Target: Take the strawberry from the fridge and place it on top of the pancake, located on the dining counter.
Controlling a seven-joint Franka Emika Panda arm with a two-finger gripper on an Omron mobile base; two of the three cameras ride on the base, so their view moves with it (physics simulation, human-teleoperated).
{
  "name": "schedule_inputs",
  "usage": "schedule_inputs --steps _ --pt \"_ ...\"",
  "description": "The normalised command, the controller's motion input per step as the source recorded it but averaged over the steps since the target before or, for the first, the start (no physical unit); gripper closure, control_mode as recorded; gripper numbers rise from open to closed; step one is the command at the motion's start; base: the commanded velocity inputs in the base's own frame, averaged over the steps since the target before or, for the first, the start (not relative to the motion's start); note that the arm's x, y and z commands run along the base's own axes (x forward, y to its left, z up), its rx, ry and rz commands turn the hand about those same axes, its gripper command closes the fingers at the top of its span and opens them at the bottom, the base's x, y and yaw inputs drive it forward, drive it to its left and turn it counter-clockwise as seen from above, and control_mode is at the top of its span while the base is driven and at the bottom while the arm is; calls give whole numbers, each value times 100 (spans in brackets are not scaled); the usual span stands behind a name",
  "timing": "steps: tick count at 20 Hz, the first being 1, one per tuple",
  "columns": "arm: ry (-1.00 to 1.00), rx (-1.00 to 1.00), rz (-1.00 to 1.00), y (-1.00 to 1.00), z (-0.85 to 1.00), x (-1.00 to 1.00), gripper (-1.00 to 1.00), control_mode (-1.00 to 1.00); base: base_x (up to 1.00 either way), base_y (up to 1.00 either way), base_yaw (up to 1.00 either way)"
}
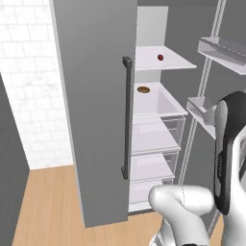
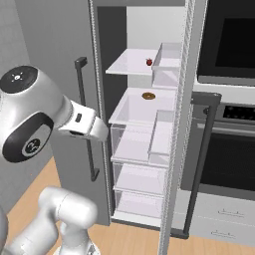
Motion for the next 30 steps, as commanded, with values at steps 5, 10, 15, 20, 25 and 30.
schedule_inputs --steps 5,10,15,20,25,30 --pt "19 -10 0 59 0 0 -100 -100 0 0 0" --pt "-12 7 0 21 0 0 -100 -100 0 0 0" --pt "-24 14 0 23 -12 -1 -100 -100 0 0 0" --pt "-22 1 0 8 -24 -6 -100 -100 0 0 0" --pt "0 0 0 0 -6 0 -100 100 18 -5 -7" --pt "0 0 0 0 0 0 -100 100 69 -36 -11"
